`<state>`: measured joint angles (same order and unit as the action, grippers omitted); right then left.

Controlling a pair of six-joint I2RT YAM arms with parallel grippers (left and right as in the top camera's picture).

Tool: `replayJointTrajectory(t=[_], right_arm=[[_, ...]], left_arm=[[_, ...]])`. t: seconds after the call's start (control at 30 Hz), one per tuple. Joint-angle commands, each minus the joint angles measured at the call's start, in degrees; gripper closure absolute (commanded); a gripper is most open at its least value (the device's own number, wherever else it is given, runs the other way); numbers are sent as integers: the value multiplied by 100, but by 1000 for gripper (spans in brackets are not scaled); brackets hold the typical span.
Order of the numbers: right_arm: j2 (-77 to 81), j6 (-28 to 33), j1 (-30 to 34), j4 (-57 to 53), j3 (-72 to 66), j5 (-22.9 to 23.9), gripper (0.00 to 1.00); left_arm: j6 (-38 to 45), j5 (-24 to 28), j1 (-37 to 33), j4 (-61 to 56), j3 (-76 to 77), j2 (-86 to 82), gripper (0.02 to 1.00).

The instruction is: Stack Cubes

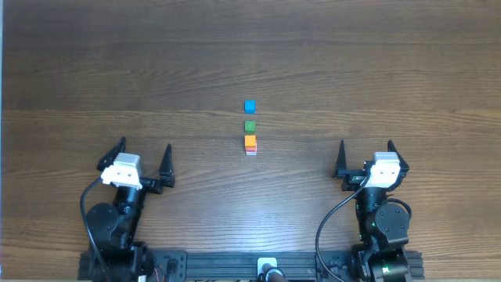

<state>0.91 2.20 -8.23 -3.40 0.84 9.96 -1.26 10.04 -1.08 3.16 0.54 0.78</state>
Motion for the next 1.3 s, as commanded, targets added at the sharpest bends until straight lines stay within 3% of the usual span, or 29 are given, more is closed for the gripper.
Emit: replayJointTrajectory(t=[0.03,0.23,0.33,0.47,0.6,0.73,0.9,1.13,1.3], right_arm=[[-63,22,33,-2,-52,-24,9],[-63,17,33,0,-52,-35,9],[-63,-216,31,-28,-52,-564,7],[-63,-267,31,184,-52,-621,9],[-63,-881,26,280,-4,-1005,7],[-28,-984,26,-256,546,-1073,7],[715,-846,17,-1091,2376,-1115,9],[3834,-664,-509,-3558,6415,-1355,9],[6225,-1102,-1386,-5340,8905,-754,9]], left_arm=[[85,-68,24,28,-20,-61,20],[85,-68,24,28,-20,-61,18],[85,-68,24,28,-20,-61,18],[85,-68,24,28,-20,-61,18],[85,-68,24,28,-20,-61,18],[85,-68,24,28,-20,-61,20],[85,-68,24,28,-20,-61,18],[85,-68,24,28,-20,-61,18],[85,-68,24,31,-20,-61,18]])
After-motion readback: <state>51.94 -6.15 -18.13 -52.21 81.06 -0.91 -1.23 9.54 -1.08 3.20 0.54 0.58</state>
